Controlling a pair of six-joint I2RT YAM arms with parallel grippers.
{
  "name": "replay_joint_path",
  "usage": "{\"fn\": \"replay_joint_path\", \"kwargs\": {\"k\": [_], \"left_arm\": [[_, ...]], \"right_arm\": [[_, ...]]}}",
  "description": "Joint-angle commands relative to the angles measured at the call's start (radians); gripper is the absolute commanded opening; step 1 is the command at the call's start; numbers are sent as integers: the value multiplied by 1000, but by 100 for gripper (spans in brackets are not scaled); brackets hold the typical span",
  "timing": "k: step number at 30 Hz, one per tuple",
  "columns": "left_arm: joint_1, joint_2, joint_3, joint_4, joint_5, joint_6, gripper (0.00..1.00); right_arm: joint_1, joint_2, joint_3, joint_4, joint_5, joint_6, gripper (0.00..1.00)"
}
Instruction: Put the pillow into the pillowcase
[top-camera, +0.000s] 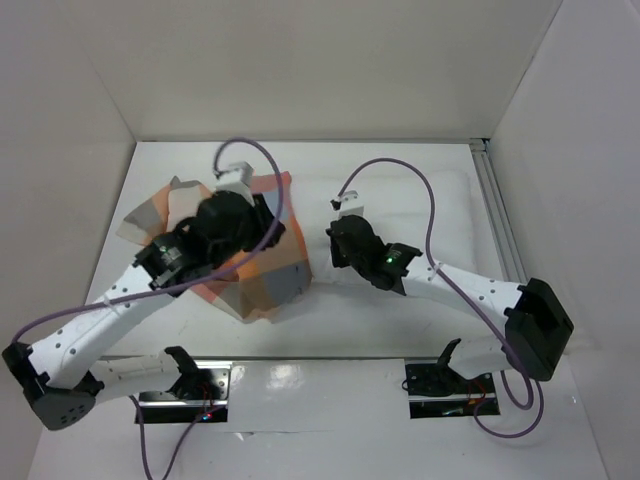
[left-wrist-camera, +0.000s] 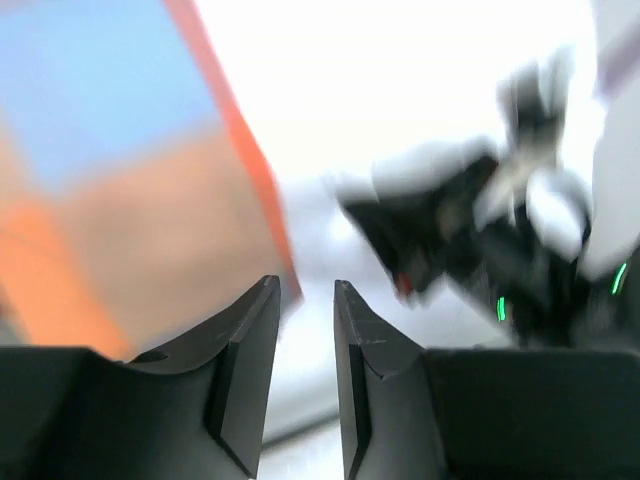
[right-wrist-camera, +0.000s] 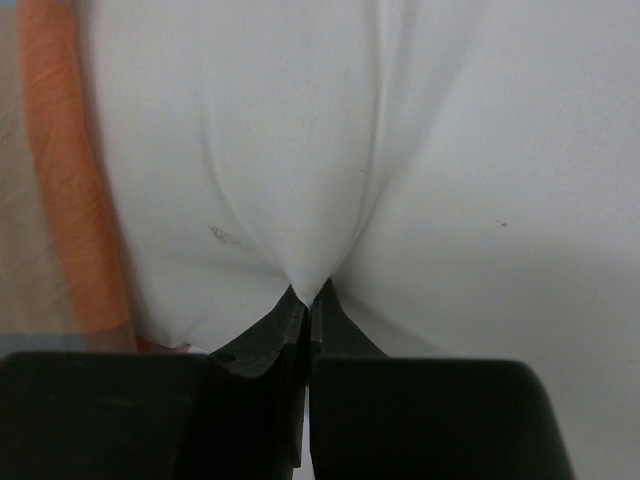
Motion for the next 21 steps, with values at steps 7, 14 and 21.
{"fn": "replay_joint_path", "kwargs": {"k": [7, 14, 21], "left_arm": [[381, 425, 436, -105, 66, 193, 47], [462, 877, 874, -221, 73, 265, 56], [418, 1094, 1115, -305, 27, 343, 65]], "right_arm": [[-5, -47, -68, 47, -73, -41, 0], [-5, -57, -80, 24, -44, -52, 0], [-5, -38, -62, 3, -33, -52, 0]]}}
